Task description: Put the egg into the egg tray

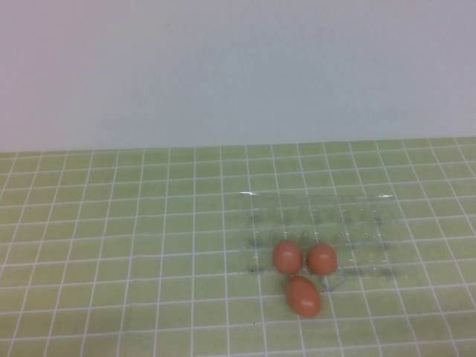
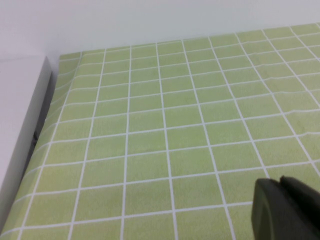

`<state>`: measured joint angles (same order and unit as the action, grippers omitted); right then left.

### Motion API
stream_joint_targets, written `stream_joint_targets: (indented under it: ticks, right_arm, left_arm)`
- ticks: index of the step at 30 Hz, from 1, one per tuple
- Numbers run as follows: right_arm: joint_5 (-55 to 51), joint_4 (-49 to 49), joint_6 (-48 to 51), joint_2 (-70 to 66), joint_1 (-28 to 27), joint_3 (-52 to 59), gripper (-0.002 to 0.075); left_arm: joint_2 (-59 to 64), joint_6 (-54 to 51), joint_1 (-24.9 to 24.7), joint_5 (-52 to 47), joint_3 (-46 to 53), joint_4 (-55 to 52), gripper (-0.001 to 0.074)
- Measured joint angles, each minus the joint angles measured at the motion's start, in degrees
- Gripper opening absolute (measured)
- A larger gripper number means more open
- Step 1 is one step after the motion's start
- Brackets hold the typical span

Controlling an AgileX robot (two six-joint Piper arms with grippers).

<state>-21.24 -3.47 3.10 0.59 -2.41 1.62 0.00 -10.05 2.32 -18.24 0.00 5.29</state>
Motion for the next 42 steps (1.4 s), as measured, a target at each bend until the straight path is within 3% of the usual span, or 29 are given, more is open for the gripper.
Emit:
stream_joint_targets:
  ticks: [16, 25, 32, 42]
  right_arm:
    - [-0.26, 0.0, 0.0, 0.0, 0.0, 0.0, -0.0002]
    - [-2.36, 6.96, -0.11, 0.0, 0.0, -0.63, -0.0002]
    - [-10.42, 6.96, -0.44, 0.0, 0.0, -11.79, -0.0002]
    - [-12.6, 6.0, -0.8, -4.37, 0.0, -22.76, -0.0002]
  left_arm:
    - [0.0, 0.0, 0.0, 0.0, 0.0, 0.0, -0.0001]
    - [0.0, 0.0, 0.0, 0.0, 0.0, 0.0, -0.0002]
    - [0.0, 0.0, 0.0, 0.0, 0.0, 0.0, -0.0002]
    - [0.0, 0.0, 0.0, 0.0, 0.0, 0.0, -0.0002]
